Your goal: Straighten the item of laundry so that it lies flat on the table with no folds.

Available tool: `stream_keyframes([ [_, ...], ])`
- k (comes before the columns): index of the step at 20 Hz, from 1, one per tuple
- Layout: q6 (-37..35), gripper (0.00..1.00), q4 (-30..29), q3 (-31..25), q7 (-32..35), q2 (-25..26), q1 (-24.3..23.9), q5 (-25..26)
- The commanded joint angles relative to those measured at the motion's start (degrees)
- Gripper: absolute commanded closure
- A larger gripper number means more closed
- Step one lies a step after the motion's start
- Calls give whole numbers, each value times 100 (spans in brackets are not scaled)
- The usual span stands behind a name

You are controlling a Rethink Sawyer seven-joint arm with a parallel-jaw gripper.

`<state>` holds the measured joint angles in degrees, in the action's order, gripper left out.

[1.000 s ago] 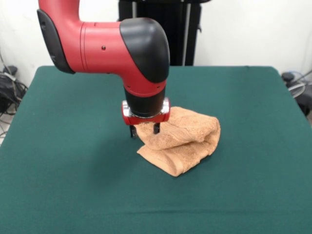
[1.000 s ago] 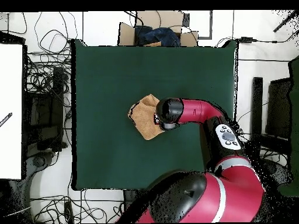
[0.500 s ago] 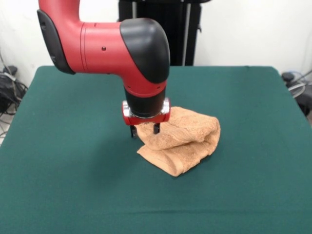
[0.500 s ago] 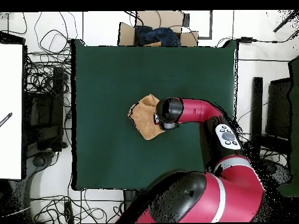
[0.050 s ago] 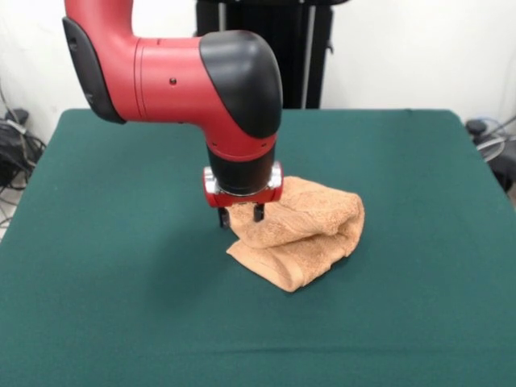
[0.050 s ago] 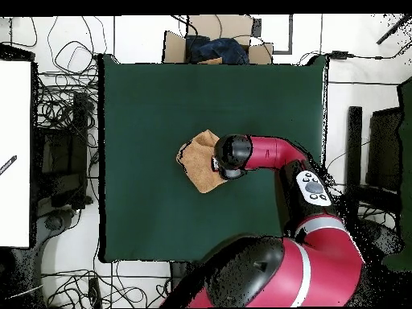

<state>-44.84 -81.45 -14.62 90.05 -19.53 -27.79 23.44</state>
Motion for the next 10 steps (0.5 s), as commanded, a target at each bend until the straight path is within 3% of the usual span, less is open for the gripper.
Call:
stream_keyframes([
  [1, 2279, 100, 402, -91, 182, 1826, -43, 870],
  [9, 2254, 100, 399, -113, 178, 1834, -69, 842],
  [10, 2251, 0, 397, -114, 176, 1832, -72, 844],
])
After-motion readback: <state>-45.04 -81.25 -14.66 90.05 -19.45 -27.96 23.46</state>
